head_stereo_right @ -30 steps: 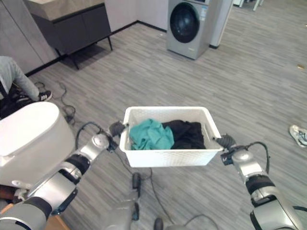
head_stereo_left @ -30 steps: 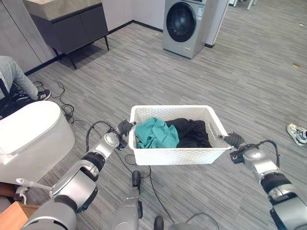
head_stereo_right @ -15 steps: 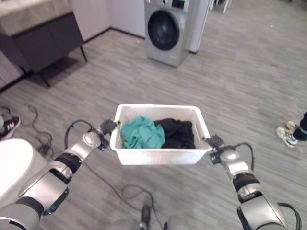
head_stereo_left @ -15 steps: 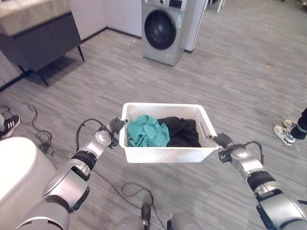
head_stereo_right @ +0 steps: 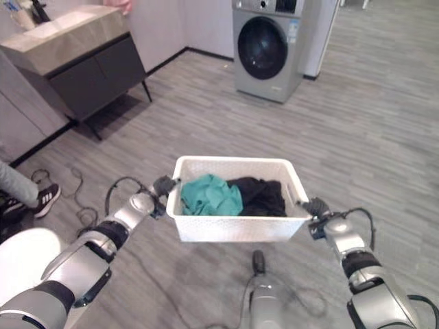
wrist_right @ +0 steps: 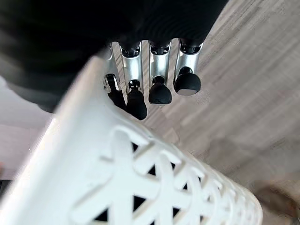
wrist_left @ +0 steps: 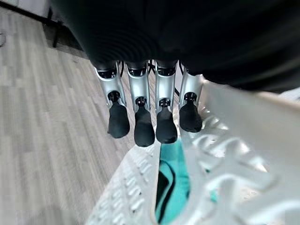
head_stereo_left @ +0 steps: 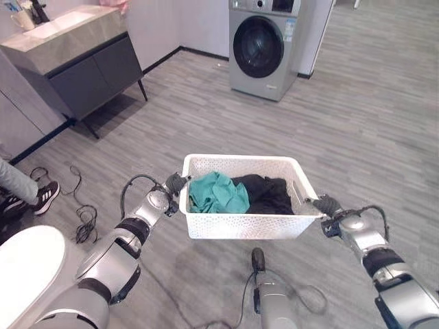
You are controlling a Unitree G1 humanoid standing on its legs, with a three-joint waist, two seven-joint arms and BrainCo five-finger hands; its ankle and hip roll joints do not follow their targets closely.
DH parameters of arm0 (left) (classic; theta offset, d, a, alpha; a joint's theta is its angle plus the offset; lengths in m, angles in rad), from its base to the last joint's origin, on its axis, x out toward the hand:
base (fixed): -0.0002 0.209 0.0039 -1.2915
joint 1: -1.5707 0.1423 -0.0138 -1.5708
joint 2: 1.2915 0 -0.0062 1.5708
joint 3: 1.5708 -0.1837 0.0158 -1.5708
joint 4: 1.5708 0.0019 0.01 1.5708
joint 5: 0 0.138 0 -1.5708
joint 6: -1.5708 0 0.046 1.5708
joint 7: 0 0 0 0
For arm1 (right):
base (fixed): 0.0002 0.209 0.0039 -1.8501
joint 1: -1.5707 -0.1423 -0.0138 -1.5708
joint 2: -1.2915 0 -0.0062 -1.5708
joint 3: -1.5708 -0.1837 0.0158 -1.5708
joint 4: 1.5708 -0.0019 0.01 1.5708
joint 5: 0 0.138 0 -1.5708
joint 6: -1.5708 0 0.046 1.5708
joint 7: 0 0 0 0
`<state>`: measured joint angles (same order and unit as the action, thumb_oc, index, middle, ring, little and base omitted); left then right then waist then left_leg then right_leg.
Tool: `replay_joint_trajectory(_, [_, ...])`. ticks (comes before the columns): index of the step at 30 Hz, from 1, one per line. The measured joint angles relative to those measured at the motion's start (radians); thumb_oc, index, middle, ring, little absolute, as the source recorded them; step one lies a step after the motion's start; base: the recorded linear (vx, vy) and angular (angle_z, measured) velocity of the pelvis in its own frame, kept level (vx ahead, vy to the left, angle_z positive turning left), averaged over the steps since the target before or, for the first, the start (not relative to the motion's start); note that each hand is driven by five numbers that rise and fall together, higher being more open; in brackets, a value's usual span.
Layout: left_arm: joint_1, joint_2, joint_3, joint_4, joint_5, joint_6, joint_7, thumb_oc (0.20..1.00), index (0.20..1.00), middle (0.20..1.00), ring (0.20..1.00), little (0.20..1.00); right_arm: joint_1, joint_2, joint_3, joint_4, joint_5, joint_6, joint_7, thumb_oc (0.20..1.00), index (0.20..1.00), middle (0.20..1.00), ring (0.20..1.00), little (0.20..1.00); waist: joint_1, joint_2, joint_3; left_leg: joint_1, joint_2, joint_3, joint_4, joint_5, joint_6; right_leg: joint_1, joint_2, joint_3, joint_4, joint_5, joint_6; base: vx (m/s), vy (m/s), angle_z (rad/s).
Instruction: Grab the laundry basket,head to the washer,open it,put in the laundry and shut it.
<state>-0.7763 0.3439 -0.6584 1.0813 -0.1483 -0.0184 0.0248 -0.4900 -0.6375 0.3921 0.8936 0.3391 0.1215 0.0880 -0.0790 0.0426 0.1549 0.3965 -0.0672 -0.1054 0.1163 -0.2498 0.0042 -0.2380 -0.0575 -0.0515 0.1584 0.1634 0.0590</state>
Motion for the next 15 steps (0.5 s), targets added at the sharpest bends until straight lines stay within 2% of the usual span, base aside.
replay_joint_trajectory(1, [0.004,-0.007,0.001,-0.003,0.000,0.001,-0.003,0.200,0.200,0.200,0.200,0.200,0.000,-0.003,0.000,0.001,0.000,0.000,0.000,0.200,0.200,0.200,0.200,0.200,0.000,0.016,-0.011,-0.030,0.028,0.004,0.092,0.004,-0.010,0.019,0.019,-0.016,0.016,-0.030,-0.023,0.10,-0.068,0.12])
replay_joint_trajectory(2, [0.004,-0.005,0.008,-0.006,0.000,0.000,-0.002,0.200,0.200,0.200,0.200,0.200,-0.004,-0.004,0.004,0.000,0.000,0.000,-0.001,0.200,0.200,0.200,0.200,0.200,-0.004,0.022,-0.015,-0.062,0.042,0.012,0.185,0.005,-0.031,0.043,0.040,-0.023,0.006,-0.021,-0.063,0.00,0.000,-0.08])
replay_joint_trajectory(3, [0.001,0.016,0.029,-0.030,-0.001,-0.001,0.000,0.200,0.200,0.200,0.200,0.200,-0.025,-0.005,0.003,-0.017,0.001,0.000,-0.001,0.200,0.200,0.200,0.200,0.200,-0.005,0.016,-0.015,-0.093,0.061,0.009,0.224,-0.006,-0.047,0.074,0.067,-0.023,-0.012,-0.034,-0.085,0.00,0.000,-0.09])
replay_joint_trajectory(6, [-0.021,0.044,0.031,-0.052,-0.001,-0.003,0.001,0.200,0.200,0.200,0.200,0.200,-0.078,-0.008,0.003,-0.019,0.001,0.000,-0.005,0.200,0.200,0.200,0.200,0.200,-0.020,-0.002,-0.006,-0.138,0.078,0.009,0.191,-0.001,-0.057,0.122,0.095,-0.014,-0.022,-0.044,-0.095,0.00,0.000,-0.11])
replay_joint_trajectory(9, [-0.025,0.044,0.035,-0.050,-0.001,-0.003,0.000,0.200,0.200,0.200,0.200,0.200,-0.081,-0.008,0.004,-0.020,0.001,-0.001,-0.009,0.200,0.200,0.200,0.200,0.200,-0.023,-0.033,0.012,-0.139,0.081,0.009,0.155,0.012,-0.077,0.195,0.099,-0.016,-0.034,-0.047,-0.090,0.50,-0.626,0.06])
replay_joint_trajectory(10, [-0.066,0.027,0.021,-0.031,-0.006,-0.007,-0.006,0.200,0.200,0.200,0.200,0.200,-0.063,-0.025,-0.001,-0.003,0.016,-0.025,-0.016,0.200,0.200,0.200,0.200,0.200,-0.028,-0.038,0.013,-0.327,0.121,0.042,0.515,0.152,-0.093,0.214,0.137,-0.060,0.028,-0.197,-0.171,0.23,-0.358,0.30])
replay_joint_trajectory(11, [-0.074,0.039,0.010,-0.069,-0.009,-0.011,-0.006,0.200,0.200,0.200,0.200,0.200,-0.056,-0.025,0.003,-0.004,0.020,-0.020,-0.014,0.200,0.200,0.200,0.200,0.200,-0.012,-0.082,0.016,-0.438,0.134,0.117,0.740,0.211,-0.002,0.250,0.135,-0.050,-0.021,-0.220,-0.191,0.19,-0.176,0.13])
replay_joint_trajectory(12, [-0.053,0.045,0.020,-0.088,-0.015,-0.014,0.008,0.200,0.200,0.200,0.200,0.200,-0.062,-0.011,0.004,-0.007,0.021,-0.018,-0.023,0.200,0.200,0.200,0.200,0.200,0.003,-0.066,0.023,-0.493,0.183,0.123,0.829,0.234,0.013,0.267,0.165,-0.058,-0.040,-0.193,-0.176,0.24,-0.113,-0.32])
replay_joint_trajectory(14, [-0.046,0.068,0.025,-0.082,-0.031,-0.002,0.002,0.200,0.200,0.200,0.200,0.200,-0.056,0.001,0.005,-0.024,0.028,-0.018,-0.027,0.200,0.200,0.200,0.200,0.200,0.012,-0.099,0.022,-0.591,0.188,0.105,0.876,0.224,0.000,0.286,0.166,-0.047,-0.052,-0.199,-0.197,0.53,0.012,-0.05])
replay_joint_trajectory(15, [-0.043,0.070,0.014,-0.096,-0.040,-0.004,0.005,0.200,0.200,0.200,0.200,0.200,-0.044,0.010,-0.026,-0.038,0.036,-0.018,-0.034,0.200,0.200,0.200,0.200,0.200,0.025,-0.139,0.042,-0.667,0.170,0.133,0.731,0.159,-0.036,0.293,0.138,-0.031,-0.085,-0.203,-0.205,0.63,0.151,0.27])
